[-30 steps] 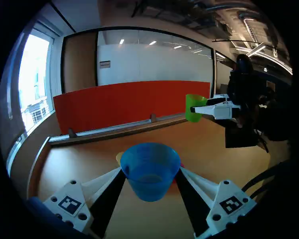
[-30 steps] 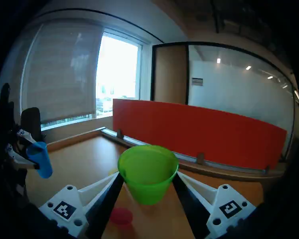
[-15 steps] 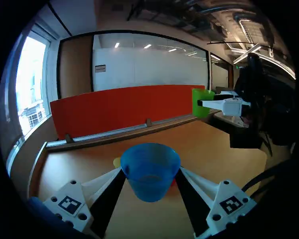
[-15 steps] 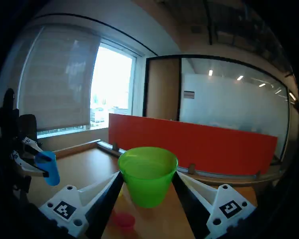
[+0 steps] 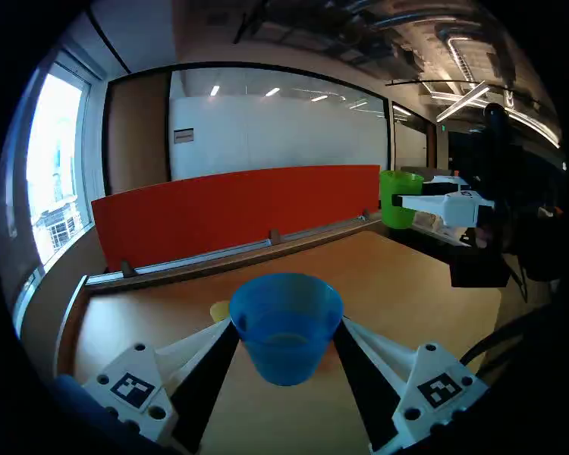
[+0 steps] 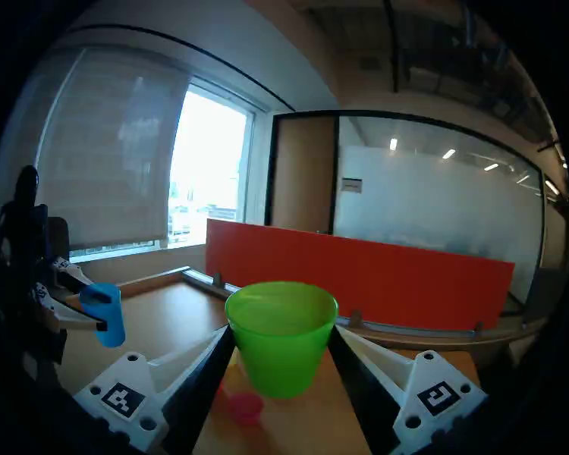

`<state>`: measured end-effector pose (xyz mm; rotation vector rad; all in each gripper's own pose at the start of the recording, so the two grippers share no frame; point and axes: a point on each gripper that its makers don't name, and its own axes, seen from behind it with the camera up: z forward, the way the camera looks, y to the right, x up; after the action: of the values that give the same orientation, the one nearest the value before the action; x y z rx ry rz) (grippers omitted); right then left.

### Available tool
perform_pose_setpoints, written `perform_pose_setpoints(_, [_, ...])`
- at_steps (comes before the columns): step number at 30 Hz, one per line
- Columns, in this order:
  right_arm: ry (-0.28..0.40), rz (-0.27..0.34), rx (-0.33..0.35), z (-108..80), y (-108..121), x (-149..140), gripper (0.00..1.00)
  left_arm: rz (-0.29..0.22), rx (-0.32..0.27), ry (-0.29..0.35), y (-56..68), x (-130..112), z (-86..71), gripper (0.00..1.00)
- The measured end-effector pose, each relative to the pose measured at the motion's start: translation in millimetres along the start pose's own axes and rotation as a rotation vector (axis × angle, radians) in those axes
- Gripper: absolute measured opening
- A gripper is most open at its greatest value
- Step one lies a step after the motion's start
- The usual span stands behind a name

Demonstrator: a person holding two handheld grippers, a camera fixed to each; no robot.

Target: Pour water

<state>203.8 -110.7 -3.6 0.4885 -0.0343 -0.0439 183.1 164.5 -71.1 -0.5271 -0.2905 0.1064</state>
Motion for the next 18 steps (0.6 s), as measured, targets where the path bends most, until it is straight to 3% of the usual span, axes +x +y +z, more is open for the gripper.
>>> perform_pose_setpoints(18, [-0.015,0.047,-0.044,-62.6,-15,-19,0.88,0.035,-0.034,0.031,17.0,16,-15.2,0.84])
